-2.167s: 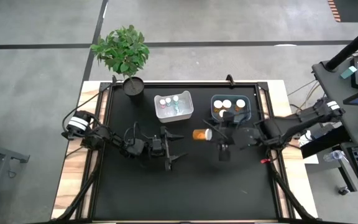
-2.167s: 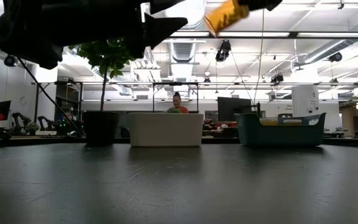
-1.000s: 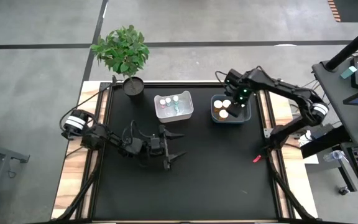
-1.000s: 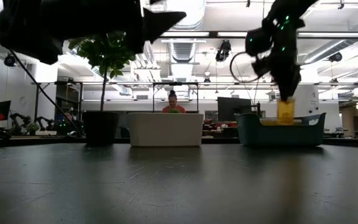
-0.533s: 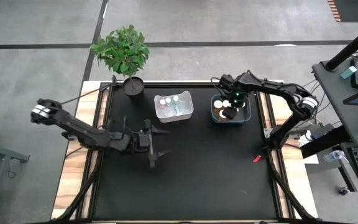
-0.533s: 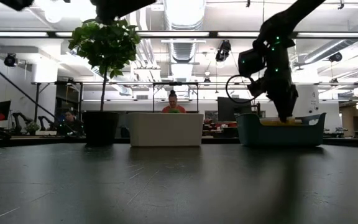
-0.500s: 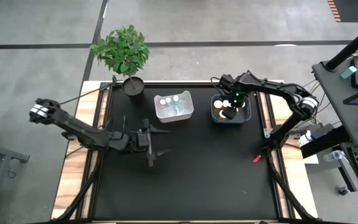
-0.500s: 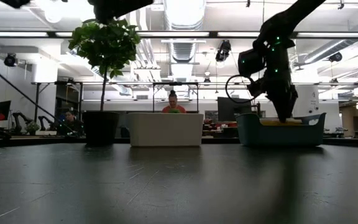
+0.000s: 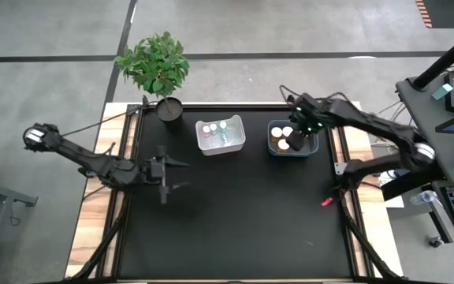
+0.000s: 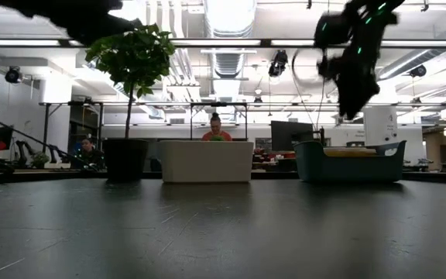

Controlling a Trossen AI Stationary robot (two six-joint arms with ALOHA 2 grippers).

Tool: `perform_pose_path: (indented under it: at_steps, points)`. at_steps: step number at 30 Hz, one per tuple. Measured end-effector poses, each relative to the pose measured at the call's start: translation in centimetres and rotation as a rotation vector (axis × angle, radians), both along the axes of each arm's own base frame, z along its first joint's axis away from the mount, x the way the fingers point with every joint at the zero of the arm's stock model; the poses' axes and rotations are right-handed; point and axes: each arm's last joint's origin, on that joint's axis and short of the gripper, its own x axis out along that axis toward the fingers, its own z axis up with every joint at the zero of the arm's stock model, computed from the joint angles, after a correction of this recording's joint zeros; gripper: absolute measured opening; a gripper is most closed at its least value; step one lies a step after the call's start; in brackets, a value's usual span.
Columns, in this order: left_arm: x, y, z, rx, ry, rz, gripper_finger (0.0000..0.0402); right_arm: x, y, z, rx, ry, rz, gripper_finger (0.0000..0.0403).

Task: Pick and place medicine bottles into bin by pill shape (circle, oval)
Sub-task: Return to Home Position

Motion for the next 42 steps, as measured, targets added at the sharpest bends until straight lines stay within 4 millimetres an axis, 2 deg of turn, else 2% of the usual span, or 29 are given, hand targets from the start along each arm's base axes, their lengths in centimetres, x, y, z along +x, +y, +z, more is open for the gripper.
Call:
perform_pose_path:
  at_steps: [4,7,12,16,21,26,32,36,42]
  points:
    - [-2.1,0.9,-1.4,-0.019,-0.046,0.019,0.0233,-0.8,3.3,2.0,-0.145,-0.254,0.083,0.0255]
    - [-3.4,1.5,-2.1,-0.043,-0.090,0.027,0.0209,-1.7,5.8,2.4,-0.251,-0.443,0.192,0.0243]
    - [-4.7,2.0,-3.8,-0.046,-0.111,0.027,0.0178,-3.1,8.8,1.0,-0.453,-0.729,0.357,0.0222]
    - [-5.6,2.4,-5.2,-0.058,-0.143,0.027,0.0162,-3.9,10.3,-0.3,-0.567,-0.903,0.466,0.0215]
    - [-6.3,2.8,-6.9,-0.074,-0.179,0.027,0.0145,-5.0,11.3,-1.7,-0.713,-1.034,0.563,0.0215]
    - [-6.7,2.9,-8.5,-0.090,-0.219,0.028,0.0132,-6.2,11.5,-3.0,-0.911,-1.173,0.537,0.0215]
    - [-7.0,3.1,-8.4,-0.097,-0.256,0.033,0.0123,-7.4,11.7,-4.3,-1.039,-1.286,0.508,0.0215]
    - [-7.1,3.3,-8.2,-0.083,-0.271,0.085,0.0122,-7.7,11.7,-4.3,-0.970,-1.345,0.460,0.0215]
    - [-7.0,3.2,-8.2,-0.084,-0.265,0.090,0.0122,-7.6,11.7,-4.5,-0.742,-1.439,0.350,0.0215]
